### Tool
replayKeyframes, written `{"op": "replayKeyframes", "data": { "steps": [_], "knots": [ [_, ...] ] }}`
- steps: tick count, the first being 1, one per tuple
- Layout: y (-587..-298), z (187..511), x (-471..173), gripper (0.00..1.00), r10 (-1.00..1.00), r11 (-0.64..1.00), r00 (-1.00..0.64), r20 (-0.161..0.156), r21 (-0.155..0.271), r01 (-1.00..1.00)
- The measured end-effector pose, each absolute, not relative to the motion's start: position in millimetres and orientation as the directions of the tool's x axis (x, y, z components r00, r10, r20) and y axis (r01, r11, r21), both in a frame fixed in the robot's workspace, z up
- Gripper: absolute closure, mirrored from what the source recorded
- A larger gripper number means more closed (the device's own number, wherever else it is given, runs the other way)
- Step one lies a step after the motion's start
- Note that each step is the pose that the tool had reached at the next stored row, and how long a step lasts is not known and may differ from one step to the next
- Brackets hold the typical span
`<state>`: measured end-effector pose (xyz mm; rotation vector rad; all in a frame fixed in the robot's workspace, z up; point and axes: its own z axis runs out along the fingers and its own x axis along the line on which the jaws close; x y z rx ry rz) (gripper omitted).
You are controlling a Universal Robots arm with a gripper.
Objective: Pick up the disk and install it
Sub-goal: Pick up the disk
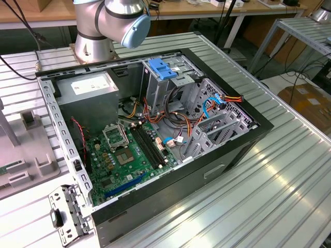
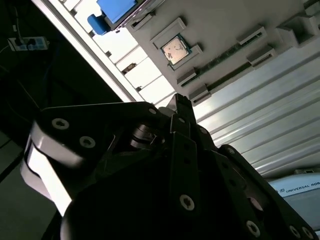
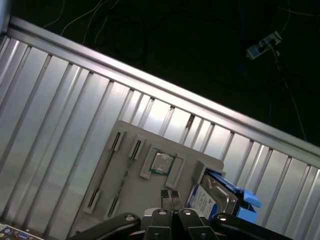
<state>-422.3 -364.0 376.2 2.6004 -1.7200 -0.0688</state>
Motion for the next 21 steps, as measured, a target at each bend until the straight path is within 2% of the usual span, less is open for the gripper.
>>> {"op": "replayKeyframes", "data": {
  "steps": [21],
  "knots": [
    [-364.0, 376.1, -422.3, 0.89, -0.876, -0.482, 0.481, -0.024, 0.044, -0.875]
  ]
}}
